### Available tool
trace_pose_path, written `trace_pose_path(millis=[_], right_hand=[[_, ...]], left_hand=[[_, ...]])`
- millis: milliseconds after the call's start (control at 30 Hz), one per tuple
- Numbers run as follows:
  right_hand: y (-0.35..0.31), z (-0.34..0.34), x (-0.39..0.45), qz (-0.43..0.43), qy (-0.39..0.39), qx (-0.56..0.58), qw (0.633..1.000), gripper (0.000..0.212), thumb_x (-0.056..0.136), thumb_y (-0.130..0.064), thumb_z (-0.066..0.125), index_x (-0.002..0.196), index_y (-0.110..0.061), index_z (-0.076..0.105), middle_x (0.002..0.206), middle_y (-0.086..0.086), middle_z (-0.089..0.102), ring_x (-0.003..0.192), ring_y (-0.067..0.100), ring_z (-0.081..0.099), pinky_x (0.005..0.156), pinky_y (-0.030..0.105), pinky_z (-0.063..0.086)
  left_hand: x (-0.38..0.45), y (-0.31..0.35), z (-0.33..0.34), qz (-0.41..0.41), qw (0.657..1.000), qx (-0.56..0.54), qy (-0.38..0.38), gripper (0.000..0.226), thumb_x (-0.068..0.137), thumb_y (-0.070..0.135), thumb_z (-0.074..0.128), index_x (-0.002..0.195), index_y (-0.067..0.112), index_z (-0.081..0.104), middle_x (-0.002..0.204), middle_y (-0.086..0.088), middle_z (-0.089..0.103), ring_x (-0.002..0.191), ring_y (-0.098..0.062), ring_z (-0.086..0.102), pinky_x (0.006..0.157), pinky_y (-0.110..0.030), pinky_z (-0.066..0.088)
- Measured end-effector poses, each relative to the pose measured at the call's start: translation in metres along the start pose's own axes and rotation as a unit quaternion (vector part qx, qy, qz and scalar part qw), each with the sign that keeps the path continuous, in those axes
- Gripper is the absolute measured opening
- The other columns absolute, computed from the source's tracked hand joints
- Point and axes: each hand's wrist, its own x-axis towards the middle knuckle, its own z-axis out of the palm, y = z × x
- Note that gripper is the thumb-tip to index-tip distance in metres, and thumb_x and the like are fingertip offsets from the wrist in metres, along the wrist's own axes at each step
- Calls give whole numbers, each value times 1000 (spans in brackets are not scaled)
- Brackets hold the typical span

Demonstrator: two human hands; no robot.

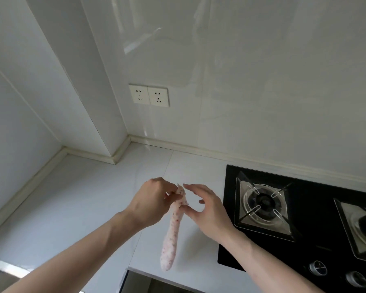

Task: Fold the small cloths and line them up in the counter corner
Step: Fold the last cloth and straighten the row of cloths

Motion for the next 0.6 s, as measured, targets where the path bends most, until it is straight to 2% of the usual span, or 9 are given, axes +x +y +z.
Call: trace_pose_path(millis=[67, 133, 200, 300, 400, 467, 500, 600], right_hand=[[-10, 4, 2, -12, 0, 7, 1000, 31, 90, -33, 75, 119, -41, 70, 118, -28, 65, 118, 0, 56, 91, 17, 46], [-17, 6, 2, -6, 0, 11, 1000, 11, 89, -31, 77, 94, -41, 75, 101, -27, 71, 104, -1, 63, 84, 15, 45], [-19, 8, 0, -5, -11, 14, 1000, 16, 89, -29, 78, 81, -43, 73, 93, -27, 73, 96, 0, 65, 81, 17, 46], [-18, 10, -4, -20, 4, 5, 1000, 15, 89, -29, 77, 81, -39, 70, 95, -24, 71, 97, 4, 66, 82, 27, 53], [-15, 8, -4, -27, 30, 17, 999, 8, 96, -24, 68, 90, -28, 64, 109, -21, 70, 109, 1, 64, 89, 23, 50], [-18, 5, -4, -33, 14, 40, 999, 10, 101, -25, 61, 92, -25, 57, 111, -17, 71, 112, 1, 64, 94, 19, 47], [-20, 4, -3, -36, 6, 45, 998, 12, 102, -26, 58, 92, -23, 54, 105, -14, 72, 108, 3, 66, 93, 18, 48], [-28, 3, 1, -20, 10, 61, 998, 14, 102, -19, 57, 90, -20, 51, 78, -5, 67, 76, 3, 64, 69, 13, 46]], left_hand=[[-7, 0, -7, 19, 1000, -5, -11, 11, 96, 35, 68, 95, 37, 79, 77, 20, 67, 80, -5, 56, 70, -22, 47], [-12, -3, -13, 24, 999, 7, -24, 12, 92, 45, 71, 87, 36, 78, 75, 17, 63, 79, -6, 56, 68, -23, 47], [-17, -9, -18, 15, 999, 23, -21, 24, 87, 51, 75, 75, 31, 73, 77, 15, 57, 75, -7, 56, 64, -24, 47], [-22, -19, -25, -2, 999, -7, -33, 29, 87, 56, 71, 76, 30, 69, 87, 18, 60, 79, -5, 59, 72, -22, 50], [-26, -22, -29, -30, 992, -102, -72, 26, 100, 49, 56, 85, 28, 62, 88, 17, 68, 88, -5, 65, 87, -24, 52], [-27, -23, -29, -56, 984, -163, -53, 25, 104, 39, 53, 83, 25, 57, 79, 15, 68, 78, -2, 64, 76, -20, 50], [-28, -24, -28, -70, 977, -195, -42, 25, 105, 37, 53, 83, 25, 56, 75, 11, 67, 70, -2, 60, 69, -21, 48], [-27, -28, -25, -94, 960, -254, -66, 24, 101, 46, 58, 89, 25, 58, 69, -6, 63, 60, -13, 49, 57, -31, 42]])
